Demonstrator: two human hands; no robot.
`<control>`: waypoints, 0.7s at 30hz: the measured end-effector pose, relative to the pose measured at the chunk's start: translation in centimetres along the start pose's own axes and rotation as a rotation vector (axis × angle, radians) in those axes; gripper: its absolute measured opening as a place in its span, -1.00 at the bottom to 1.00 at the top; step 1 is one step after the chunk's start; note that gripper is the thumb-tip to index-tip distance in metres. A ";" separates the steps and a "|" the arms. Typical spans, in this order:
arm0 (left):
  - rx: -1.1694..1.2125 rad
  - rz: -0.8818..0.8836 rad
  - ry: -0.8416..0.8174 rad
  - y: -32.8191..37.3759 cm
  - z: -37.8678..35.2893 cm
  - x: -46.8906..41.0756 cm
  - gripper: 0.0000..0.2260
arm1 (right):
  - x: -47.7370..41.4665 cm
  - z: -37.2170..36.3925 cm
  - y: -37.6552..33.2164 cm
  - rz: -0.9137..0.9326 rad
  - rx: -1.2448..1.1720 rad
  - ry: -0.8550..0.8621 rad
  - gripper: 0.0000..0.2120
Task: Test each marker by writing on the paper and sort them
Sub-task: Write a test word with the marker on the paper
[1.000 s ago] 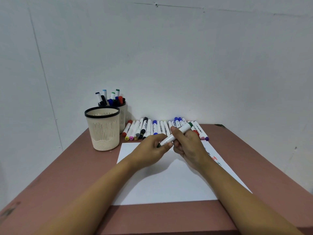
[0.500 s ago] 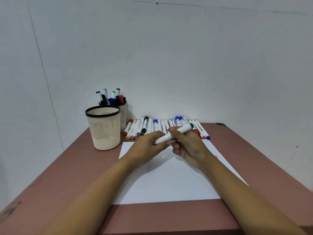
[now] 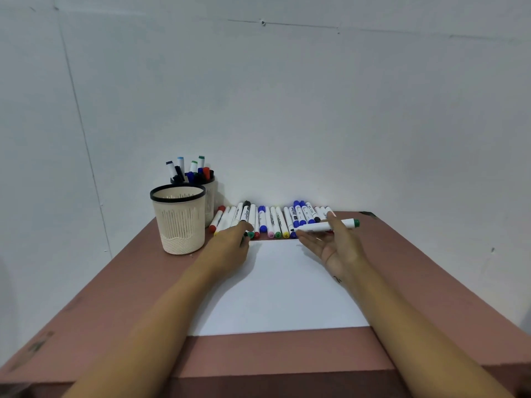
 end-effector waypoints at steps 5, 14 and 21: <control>-0.150 -0.027 -0.122 -0.3 0.5 -0.2 -0.70 | 0.5 1.2 -1.3 0.095 0.215 0.029 -0.84; -0.178 -0.036 -0.224 -0.6 -0.2 2.4 -0.70 | 3.9 4.5 -2.5 0.258 0.733 0.132 -0.88; -0.093 -0.004 -0.170 -0.7 -0.8 3.2 -0.68 | 4.1 5.6 -1.4 0.310 0.850 0.186 -0.84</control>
Point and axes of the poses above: each hand's wrist, its own x-axis away from the middle knuckle, its own z-axis out of the back of the hand, y = z × x, the point moved 2 cm from there along -x, towards the middle knuckle
